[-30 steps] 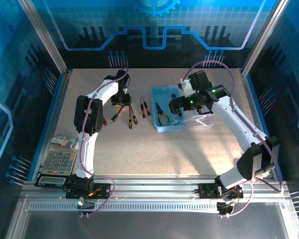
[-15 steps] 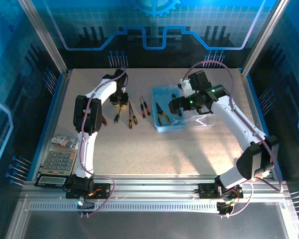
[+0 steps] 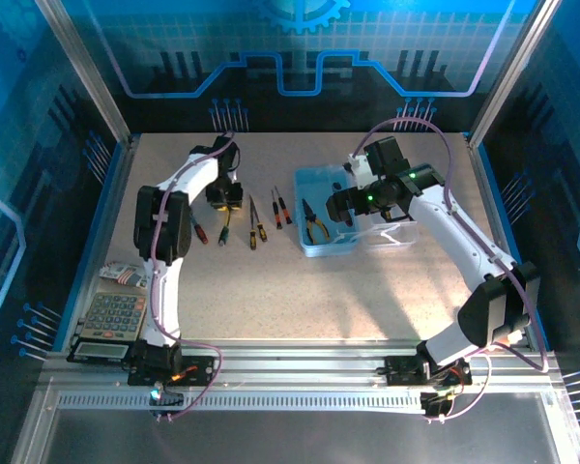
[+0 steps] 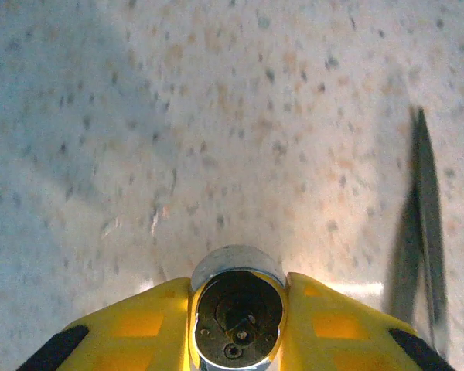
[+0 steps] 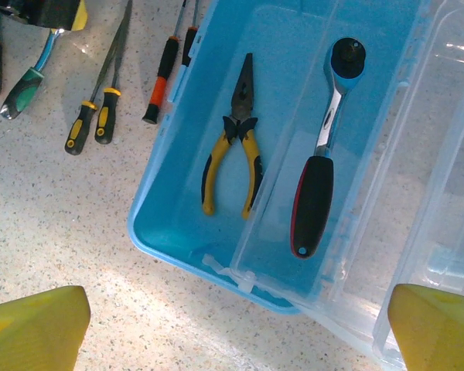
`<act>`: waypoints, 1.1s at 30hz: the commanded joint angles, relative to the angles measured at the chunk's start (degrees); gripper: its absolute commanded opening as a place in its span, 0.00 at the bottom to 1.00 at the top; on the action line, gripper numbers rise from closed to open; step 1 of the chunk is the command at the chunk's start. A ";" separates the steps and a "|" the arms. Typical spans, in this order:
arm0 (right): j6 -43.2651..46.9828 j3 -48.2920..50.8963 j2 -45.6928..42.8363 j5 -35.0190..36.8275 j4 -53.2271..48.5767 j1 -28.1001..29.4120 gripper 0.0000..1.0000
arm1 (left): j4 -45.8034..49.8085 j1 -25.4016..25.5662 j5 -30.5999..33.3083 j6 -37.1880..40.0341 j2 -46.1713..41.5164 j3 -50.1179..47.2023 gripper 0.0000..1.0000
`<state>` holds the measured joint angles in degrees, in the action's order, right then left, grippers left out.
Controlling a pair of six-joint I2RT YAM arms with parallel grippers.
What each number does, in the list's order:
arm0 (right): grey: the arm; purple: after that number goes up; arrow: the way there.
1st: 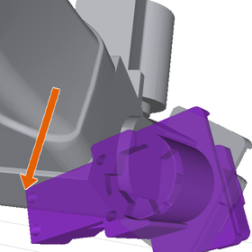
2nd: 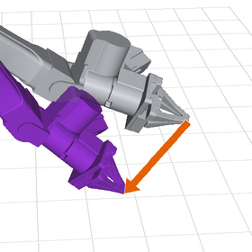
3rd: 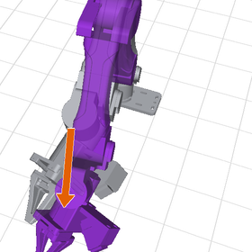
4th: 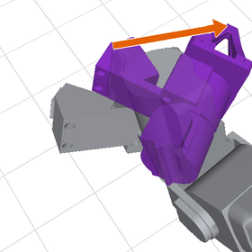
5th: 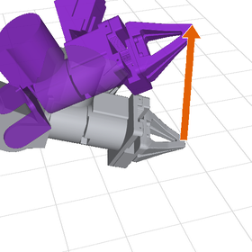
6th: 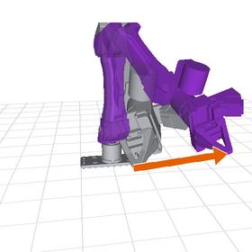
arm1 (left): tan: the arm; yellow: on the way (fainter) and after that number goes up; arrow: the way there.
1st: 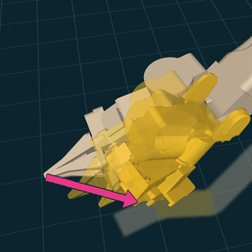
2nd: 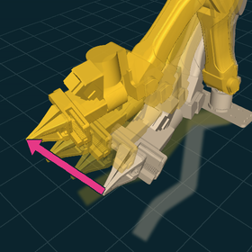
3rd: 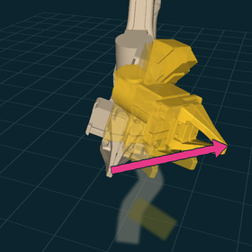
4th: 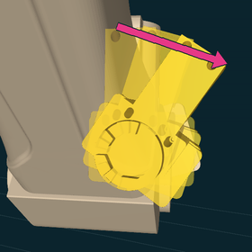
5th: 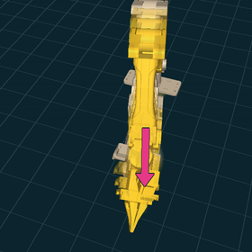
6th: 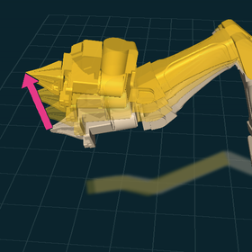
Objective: Pack the tool kit
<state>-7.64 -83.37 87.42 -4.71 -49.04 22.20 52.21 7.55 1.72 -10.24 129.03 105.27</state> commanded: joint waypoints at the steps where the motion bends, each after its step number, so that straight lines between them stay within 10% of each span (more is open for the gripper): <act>1: -0.17 -0.88 -1.17 -1.29 -0.47 0.84 1.00 | 0.46 -0.26 -8.21 -3.23 -10.38 -2.00 0.00; 13: -6.38 4.09 -5.59 -5.27 9.13 5.04 0.97 | -15.35 1.74 -26.53 -18.78 -29.75 -15.93 0.00; 33: -24.78 8.31 1.38 -4.36 29.41 17.42 0.70 | -34.37 10.72 -22.63 -34.50 -38.93 -25.90 0.00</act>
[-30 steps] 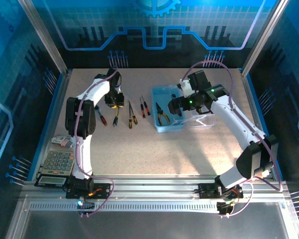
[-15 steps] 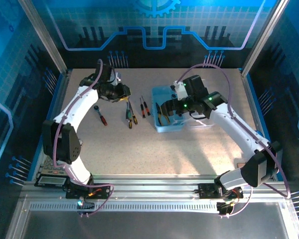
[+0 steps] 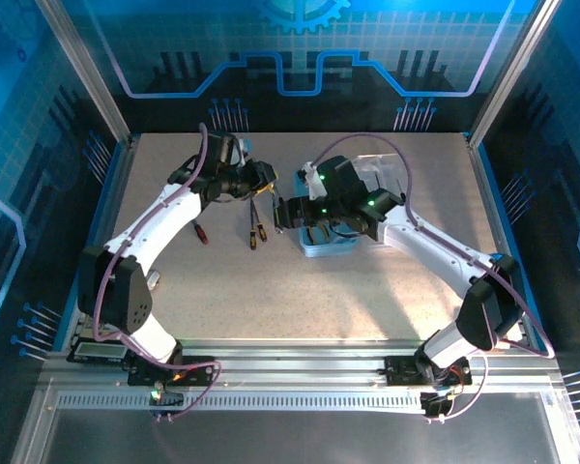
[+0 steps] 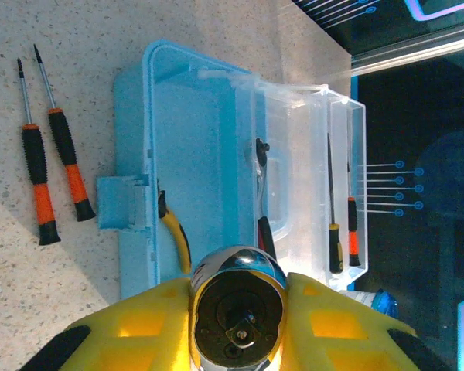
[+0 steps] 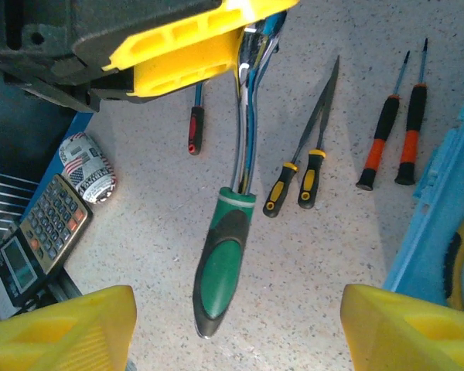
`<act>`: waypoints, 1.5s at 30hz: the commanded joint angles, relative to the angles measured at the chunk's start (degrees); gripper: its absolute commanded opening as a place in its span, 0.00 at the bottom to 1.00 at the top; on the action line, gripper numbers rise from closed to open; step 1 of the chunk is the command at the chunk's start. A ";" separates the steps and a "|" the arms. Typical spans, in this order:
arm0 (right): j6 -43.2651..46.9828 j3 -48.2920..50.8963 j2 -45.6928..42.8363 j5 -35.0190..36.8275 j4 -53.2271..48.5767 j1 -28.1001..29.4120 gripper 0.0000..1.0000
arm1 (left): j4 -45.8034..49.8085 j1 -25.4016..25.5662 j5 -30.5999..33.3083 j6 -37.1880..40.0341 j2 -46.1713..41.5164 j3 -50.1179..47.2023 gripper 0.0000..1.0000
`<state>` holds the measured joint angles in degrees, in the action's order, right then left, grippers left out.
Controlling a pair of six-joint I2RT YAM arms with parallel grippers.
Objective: Pack the tool kit
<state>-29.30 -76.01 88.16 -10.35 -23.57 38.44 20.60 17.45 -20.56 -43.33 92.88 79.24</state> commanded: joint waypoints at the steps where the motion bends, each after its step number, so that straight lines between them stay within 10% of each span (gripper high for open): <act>1: -3.28 0.88 0.83 1.21 4.15 1.35 0.67 | -2.76 0.91 -0.35 -1.40 -2.79 0.07 0.00; 14: -4.26 -0.28 4.15 3.23 5.60 2.73 0.58 | -2.85 1.24 -1.32 -1.48 -3.52 0.18 0.00; 34: -6.66 -1.10 6.33 -0.83 9.16 2.65 0.05 | -2.31 1.22 -1.83 -0.71 -3.43 1.07 0.00; 45: -2.60 3.39 -1.55 -0.77 5.12 -3.69 0.00 | 5.19 -1.53 1.17 5.88 -4.59 4.63 0.99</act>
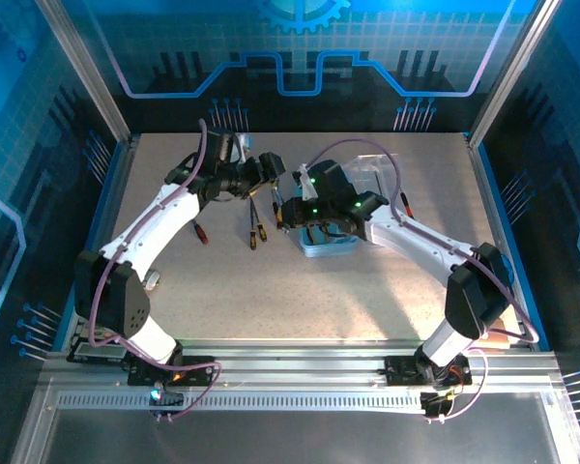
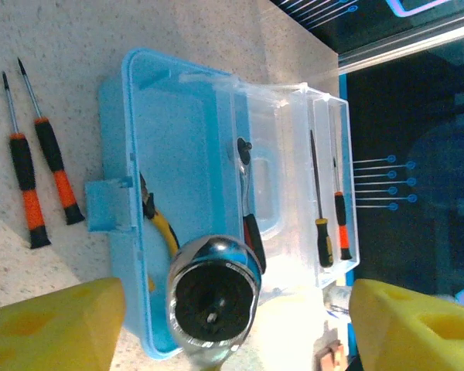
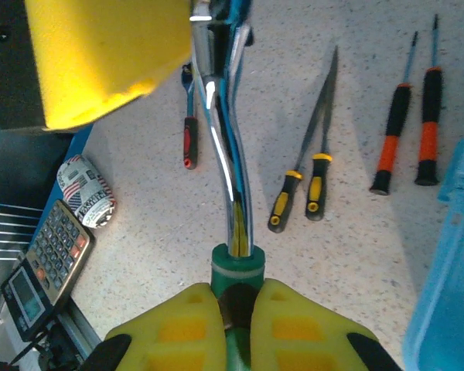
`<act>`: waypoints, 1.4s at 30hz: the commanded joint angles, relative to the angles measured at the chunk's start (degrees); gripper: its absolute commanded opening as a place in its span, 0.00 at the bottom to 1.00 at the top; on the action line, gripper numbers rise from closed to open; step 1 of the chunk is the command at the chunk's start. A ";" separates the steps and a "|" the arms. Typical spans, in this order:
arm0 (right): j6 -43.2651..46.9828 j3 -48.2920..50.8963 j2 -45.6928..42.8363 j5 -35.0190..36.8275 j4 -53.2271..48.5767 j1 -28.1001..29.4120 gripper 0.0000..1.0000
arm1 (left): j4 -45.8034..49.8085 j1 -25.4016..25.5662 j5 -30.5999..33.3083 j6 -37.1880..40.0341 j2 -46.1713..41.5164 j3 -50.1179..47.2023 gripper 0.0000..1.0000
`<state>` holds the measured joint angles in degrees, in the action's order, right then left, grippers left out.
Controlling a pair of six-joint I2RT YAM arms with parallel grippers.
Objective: Pack the tool kit
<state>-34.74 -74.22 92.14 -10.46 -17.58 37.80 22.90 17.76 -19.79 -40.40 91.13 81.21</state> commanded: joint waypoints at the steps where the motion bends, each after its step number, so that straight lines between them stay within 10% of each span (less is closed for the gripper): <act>1: 3.32 2.34 -6.52 -0.70 -1.50 -4.16 0.00 | 3.70 -2.51 0.68 3.65 -3.02 3.15 0.99; 14: 18.55 -1.52 -6.86 13.12 -21.20 -17.04 0.00 | 23.74 -8.33 18.90 18.75 -3.37 1.47 0.99; 42: 19.98 -19.24 16.34 27.33 -29.82 -15.13 0.00 | 19.85 -9.69 17.08 18.30 -2.37 -5.93 0.99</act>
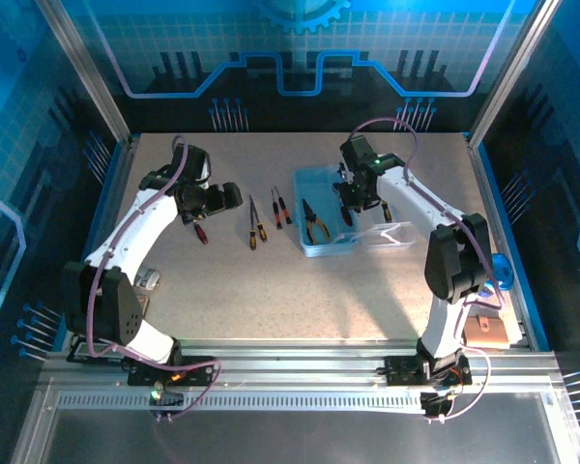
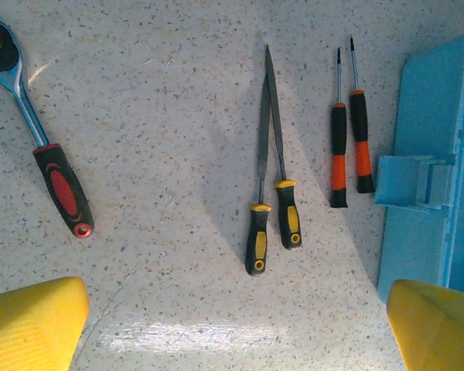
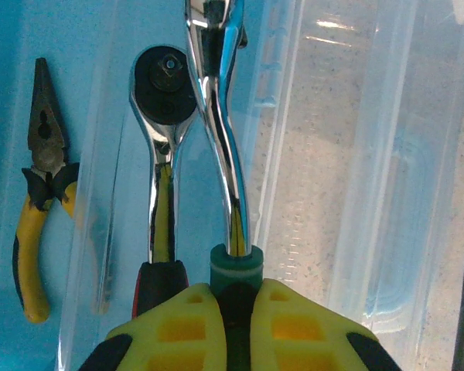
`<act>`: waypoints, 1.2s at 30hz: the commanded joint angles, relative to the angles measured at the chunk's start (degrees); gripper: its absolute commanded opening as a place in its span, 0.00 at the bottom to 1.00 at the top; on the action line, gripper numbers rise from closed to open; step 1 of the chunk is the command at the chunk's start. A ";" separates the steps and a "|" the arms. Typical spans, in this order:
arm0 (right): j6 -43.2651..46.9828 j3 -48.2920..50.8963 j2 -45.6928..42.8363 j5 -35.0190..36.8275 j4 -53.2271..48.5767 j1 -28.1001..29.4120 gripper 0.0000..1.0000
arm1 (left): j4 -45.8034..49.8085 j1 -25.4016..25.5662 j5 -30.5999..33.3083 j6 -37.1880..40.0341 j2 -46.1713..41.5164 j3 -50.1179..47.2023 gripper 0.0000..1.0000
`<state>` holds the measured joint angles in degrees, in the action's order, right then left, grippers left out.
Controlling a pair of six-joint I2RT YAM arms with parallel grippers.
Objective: Pack the tool kit
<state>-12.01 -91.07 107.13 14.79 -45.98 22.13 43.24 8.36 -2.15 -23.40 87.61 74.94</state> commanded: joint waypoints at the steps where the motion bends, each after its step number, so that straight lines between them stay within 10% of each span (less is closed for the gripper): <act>1: -3.15 -2.61 1.67 2.37 -1.70 0.55 0.00 | -0.56 -0.31 -0.68 1.29 1.28 0.38 0.99; 17: -5.39 -7.18 5.84 10.70 -7.88 3.95 0.00 | -1.01 -0.35 -1.80 1.60 2.33 1.35 0.99; 36: -3.39 -12.86 0.23 8.56 -12.09 5.71 0.47 | -0.70 -0.72 -1.73 2.10 1.72 0.74 0.99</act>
<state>-16.47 -100.99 111.18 22.50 -55.29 26.74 43.00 8.29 -2.79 -22.31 89.27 74.94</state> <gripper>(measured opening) 0.444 0.995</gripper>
